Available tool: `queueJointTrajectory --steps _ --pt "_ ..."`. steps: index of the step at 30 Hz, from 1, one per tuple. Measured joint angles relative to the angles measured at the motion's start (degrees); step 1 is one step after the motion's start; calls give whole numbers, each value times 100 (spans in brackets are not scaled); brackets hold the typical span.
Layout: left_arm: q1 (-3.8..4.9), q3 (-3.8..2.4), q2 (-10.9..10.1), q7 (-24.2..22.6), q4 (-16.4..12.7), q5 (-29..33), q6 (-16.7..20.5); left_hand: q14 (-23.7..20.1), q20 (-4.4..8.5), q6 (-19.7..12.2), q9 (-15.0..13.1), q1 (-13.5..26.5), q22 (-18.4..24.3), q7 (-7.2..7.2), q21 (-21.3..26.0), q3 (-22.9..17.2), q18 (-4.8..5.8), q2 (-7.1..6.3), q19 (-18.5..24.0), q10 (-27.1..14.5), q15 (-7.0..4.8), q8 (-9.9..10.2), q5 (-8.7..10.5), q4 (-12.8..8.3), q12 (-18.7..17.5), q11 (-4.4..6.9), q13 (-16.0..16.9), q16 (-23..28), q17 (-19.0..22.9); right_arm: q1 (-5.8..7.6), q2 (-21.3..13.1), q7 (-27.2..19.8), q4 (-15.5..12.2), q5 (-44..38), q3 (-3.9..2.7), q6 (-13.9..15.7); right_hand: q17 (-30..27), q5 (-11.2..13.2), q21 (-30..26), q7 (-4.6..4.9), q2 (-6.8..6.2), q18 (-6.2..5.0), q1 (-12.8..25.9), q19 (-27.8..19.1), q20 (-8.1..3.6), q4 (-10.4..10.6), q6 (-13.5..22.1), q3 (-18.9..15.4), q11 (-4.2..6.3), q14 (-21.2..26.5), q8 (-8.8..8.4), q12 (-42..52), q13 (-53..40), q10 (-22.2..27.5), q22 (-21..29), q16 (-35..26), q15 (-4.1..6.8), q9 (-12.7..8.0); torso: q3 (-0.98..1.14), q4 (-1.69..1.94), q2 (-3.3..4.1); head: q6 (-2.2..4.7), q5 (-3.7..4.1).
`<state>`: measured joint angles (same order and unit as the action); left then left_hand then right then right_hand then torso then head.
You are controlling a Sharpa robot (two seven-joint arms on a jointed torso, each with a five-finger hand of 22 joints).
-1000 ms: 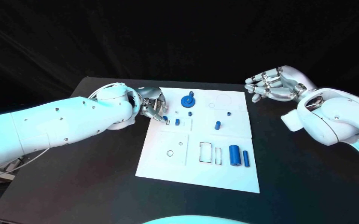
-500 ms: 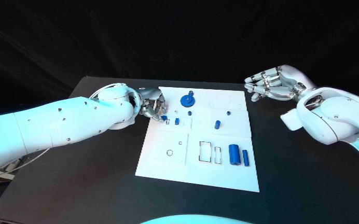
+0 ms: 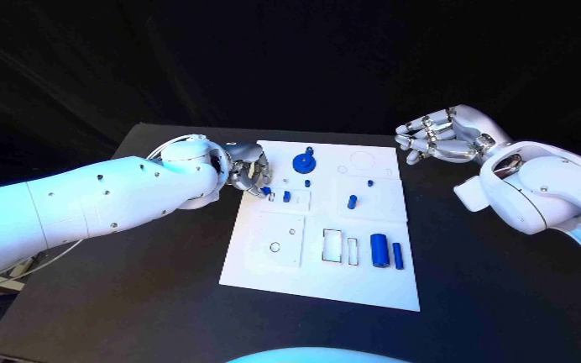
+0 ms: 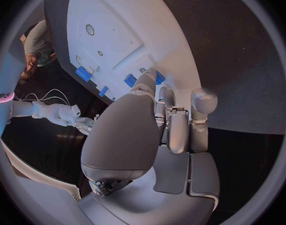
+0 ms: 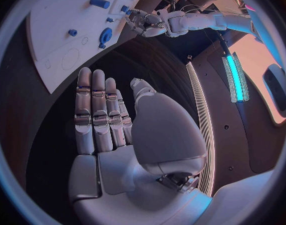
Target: Assemble the parts on the task board
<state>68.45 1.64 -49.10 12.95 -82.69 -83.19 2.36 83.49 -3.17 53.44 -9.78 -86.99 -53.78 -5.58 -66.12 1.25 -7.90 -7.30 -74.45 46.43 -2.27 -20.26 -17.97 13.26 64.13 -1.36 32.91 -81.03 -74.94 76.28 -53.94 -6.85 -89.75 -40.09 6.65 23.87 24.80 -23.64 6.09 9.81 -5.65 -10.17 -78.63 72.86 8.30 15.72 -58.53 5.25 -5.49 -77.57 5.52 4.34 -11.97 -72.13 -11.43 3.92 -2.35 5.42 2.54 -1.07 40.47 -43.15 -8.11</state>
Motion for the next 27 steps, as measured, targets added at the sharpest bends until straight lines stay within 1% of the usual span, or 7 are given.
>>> queueJointTrajectory --steps 4,12,21,22,23,24,27 --pt "-3 0 11 -2 18 -1 -1 0 0 44 22 -174 -57 2 -46 -46 -1 72 0 0 0 23 0 -46 30 0 -17 -41 0 0 0 0 0 0 0 0 0 0 0 0 0 0 0 0 0 0 0 0 0 0 0 0 0 0 0 0 0 0 -1 0 -1 1 -1" --pt "-5 -1 25 -4 52 -2 2 20 20 122 80 -542 -163 -3 -144 -408 -3 202 -20 -21 -20 67 -32 -135 23 21 -153 -129 1 0 -1 0 -1 1 0 0 0 0 0 0 0 0 0 0 0 0 0 0 0 0 0 0 0 0 0 0 0 0 -2 2 -2 10 5" --pt "-5 -2 26 -14 51 -1 -33 20 20 204 132 -618 -222 -1 -178 -689 -4 127 -20 -21 -20 134 -29 -147 -43 21 -257 -165 1 0 -2 0 1 1 0 -1 1 0 0 0 0 0 0 0 0 0 0 0 0 0 0 0 0 0 4 0 0 -1 -4 6 -3 8 9" --pt "-5 -1 26 -17 48 -1 -40 20 20 205 140 -618 -231 -2 -178 -725 -4 127 -20 -21 -20 153 47 -151 -44 21 -265 -181 2 0 -2 0 1 1 0 -1 1 0 0 0 0 0 0 0 0 0 0 0 0 0 0 0 0 0 4 0 0 -1 -4 6 -3 7 9" --pt "-5 -1 26 -20 46 0 -45 20 20 249 156 -621 -246 -2 -201 -795 -4 123 -20 -21 -20 185 307 -157 -44 21 -278 -183 2 0 -2 0 1 1 0 -1 1 0 0 0 0 0 0 0 0 0 0 0 0 0 0 0 0 0 4 0 0 -1 -4 6 -3 6 9" --pt "-5 -1 26 -26 43 2 -51 20 20 269 166 -656 -256 16 -215 -843 -5 88 -20 -21 -20 189 457 -174 -44 21 -287 -186 2 0 -3 0 2 1 0 -1 1 0 0 0 0 0 0 0 0 0 0 0 0 0 0 0 0 0 4 0 0 -1 -4 6 -3 5 6" --pt "-5 -1 26 -40 41 6 -59 20 20 289 183 -656 -270 14 -215 -946 -5 89 -20 -20 -20 217 617 -213 -44 21 -306 -217 2 0 -2 0 2 1 0 -2 1 0 0 0 0 0 0 0 0 0 0 0 0 0 0 0 0 0 4 0 0 -1 -4 7 -3 4 4"
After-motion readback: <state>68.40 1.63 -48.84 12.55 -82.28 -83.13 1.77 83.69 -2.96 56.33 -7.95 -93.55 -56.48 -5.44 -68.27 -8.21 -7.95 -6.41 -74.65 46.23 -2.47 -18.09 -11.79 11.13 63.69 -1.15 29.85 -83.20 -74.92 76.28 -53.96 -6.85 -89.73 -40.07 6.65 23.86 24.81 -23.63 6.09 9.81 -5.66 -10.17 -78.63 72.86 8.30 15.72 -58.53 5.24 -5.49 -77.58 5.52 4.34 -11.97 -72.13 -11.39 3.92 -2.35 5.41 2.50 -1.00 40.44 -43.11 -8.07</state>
